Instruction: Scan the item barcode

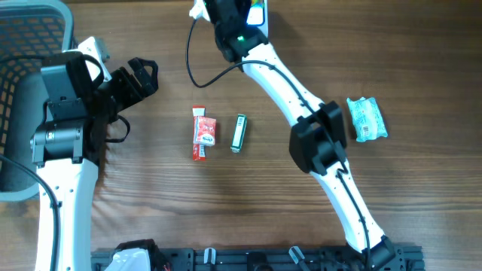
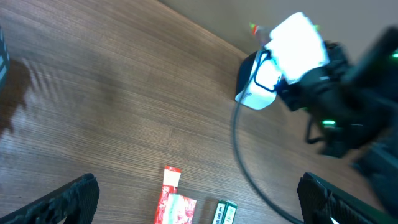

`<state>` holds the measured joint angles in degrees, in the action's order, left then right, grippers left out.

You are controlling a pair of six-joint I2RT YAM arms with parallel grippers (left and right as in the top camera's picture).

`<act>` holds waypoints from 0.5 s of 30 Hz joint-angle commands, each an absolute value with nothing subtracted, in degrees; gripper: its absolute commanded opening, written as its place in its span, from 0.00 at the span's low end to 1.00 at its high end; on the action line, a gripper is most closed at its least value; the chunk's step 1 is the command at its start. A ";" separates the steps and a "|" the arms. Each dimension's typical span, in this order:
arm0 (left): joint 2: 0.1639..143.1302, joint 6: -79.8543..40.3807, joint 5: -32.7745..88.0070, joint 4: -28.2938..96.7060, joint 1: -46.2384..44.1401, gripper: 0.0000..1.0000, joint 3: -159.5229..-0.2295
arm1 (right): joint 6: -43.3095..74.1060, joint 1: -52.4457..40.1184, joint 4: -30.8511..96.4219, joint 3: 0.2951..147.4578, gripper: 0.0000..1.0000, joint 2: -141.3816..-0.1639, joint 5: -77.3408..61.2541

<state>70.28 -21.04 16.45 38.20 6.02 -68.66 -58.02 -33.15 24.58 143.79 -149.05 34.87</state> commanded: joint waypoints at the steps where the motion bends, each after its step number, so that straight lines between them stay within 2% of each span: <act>1: 70.50 -19.88 17.32 38.02 6.28 1.00 -68.66 | -48.84 -31.59 28.99 144.64 0.05 -134.76 34.68; 5: 70.50 -19.88 17.32 38.02 6.28 1.00 -68.66 | -39.03 -28.80 46.65 144.64 0.04 -127.83 31.92; 12: 70.50 -19.88 17.32 38.02 6.28 1.00 -68.66 | -24.80 -17.78 83.18 144.62 0.04 -125.99 -2.44; 15: 70.50 -19.88 17.32 38.02 6.28 1.00 -68.66 | -18.55 -12.32 92.20 144.24 0.04 -128.68 -9.87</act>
<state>70.28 -21.04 16.45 38.17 6.02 -68.66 -27.79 -15.22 90.63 144.92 -124.92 4.80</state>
